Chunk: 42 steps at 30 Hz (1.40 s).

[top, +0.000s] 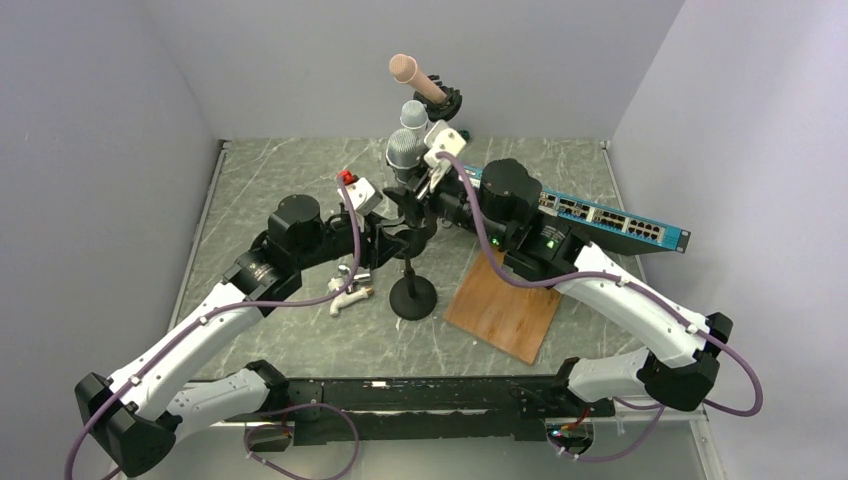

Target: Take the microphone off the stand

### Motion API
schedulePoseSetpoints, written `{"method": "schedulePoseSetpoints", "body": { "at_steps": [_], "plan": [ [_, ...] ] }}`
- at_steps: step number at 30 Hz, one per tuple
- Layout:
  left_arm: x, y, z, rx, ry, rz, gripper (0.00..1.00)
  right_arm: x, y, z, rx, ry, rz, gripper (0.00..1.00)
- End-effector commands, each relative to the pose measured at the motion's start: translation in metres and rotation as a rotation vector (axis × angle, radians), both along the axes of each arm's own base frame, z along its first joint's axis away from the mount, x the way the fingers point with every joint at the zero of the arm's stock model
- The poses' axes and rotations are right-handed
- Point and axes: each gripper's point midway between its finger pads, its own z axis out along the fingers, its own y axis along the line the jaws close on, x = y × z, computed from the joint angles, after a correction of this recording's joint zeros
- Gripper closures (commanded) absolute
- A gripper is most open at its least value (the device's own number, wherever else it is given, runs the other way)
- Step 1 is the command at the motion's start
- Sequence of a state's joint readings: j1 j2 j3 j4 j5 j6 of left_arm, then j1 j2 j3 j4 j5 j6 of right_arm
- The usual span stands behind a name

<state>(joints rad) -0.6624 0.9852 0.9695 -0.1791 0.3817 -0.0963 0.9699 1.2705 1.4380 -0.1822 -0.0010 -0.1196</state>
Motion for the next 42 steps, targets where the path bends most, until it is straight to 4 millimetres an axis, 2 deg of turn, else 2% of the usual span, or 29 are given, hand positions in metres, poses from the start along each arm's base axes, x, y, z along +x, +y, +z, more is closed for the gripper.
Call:
{"method": "schedulePoseSetpoints", "body": {
  "at_steps": [1,4,7,9,11,13,14,15,20,25,33,35,38,42],
  "plan": [
    [-0.005,-0.002,0.004,0.014,0.022,-0.03,1.0,-0.008,-0.001,0.075,0.168,-0.077,0.014,1.0],
    [-0.005,-0.002,0.003,0.01,0.029,-0.025,1.0,-0.005,-0.007,0.092,0.202,-0.096,-0.018,1.0],
    [-0.006,-0.003,0.006,0.001,0.043,-0.03,0.59,-0.003,-0.016,0.1,0.226,-0.106,-0.056,1.0],
    [-0.007,-0.004,0.009,-0.009,0.049,-0.033,0.44,-0.003,-0.025,0.097,0.229,-0.11,-0.08,1.0],
    [-0.008,-0.005,0.013,-0.018,0.053,-0.035,0.19,-0.005,-0.036,0.093,0.236,-0.112,-0.108,1.0],
    [-0.01,-0.007,0.018,-0.031,0.057,-0.051,0.03,-0.006,-0.044,0.083,0.234,-0.095,-0.132,1.0],
    [-0.011,-0.008,0.022,-0.037,0.057,-0.059,0.01,-0.008,-0.048,0.083,0.244,-0.091,-0.133,1.0],
    [-0.012,-0.009,0.025,-0.045,0.057,-0.063,0.01,-0.01,-0.05,0.077,0.243,-0.08,-0.13,1.0],
    [-0.021,-0.004,0.047,-0.08,0.033,-0.07,0.01,-0.024,-0.066,0.081,0.309,-0.049,-0.121,1.0],
    [-0.033,0.007,0.08,-0.144,-0.019,-0.061,0.01,-0.032,-0.065,0.092,0.392,0.03,-0.093,1.0],
    [-0.062,0.013,0.14,-0.314,-0.044,-0.118,0.0,-0.037,-0.03,0.098,0.481,0.174,0.031,1.0],
    [-0.067,0.013,0.146,-0.325,-0.038,-0.135,0.01,-0.044,-0.02,0.099,0.497,0.204,0.094,1.0],
    [-0.068,0.012,0.146,-0.317,-0.015,-0.143,0.02,-0.051,-0.007,0.102,0.526,0.229,0.169,1.0],
    [-0.066,0.011,0.139,-0.303,0.014,-0.134,0.14,-0.054,0.007,0.099,0.539,0.271,0.226,1.0]
  ]
}}
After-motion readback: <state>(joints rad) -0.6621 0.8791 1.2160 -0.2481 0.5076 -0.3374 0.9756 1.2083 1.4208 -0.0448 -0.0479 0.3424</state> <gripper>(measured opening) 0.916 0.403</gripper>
